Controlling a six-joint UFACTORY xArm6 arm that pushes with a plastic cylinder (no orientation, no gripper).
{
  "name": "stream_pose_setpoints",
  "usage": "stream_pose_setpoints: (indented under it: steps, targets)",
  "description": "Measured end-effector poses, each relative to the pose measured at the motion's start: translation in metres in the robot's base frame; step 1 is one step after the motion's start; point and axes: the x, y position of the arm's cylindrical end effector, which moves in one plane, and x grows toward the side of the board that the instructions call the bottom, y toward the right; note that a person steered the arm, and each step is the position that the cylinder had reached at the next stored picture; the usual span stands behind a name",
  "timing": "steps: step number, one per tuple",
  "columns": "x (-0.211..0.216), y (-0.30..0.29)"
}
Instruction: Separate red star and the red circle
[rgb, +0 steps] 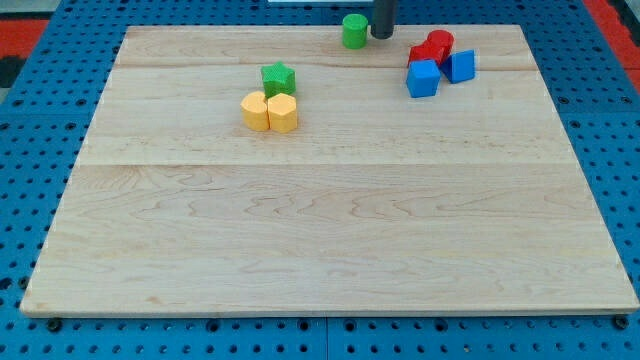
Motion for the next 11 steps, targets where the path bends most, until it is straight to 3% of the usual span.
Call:
stream_pose_setpoints:
  steps: [3,4,5,6,7,8,9,10,11]
  targets:
    - [-0.003,-0.041]
    - [-0.003,-0.001]
    - [-0.003,0.101]
    - [0.008,0.106]
    - [0.054,0.078]
    - [0.054,0.03]
    - [0.057,0.054]
    - [0.104,0.048]
    - [0.093,-0.001]
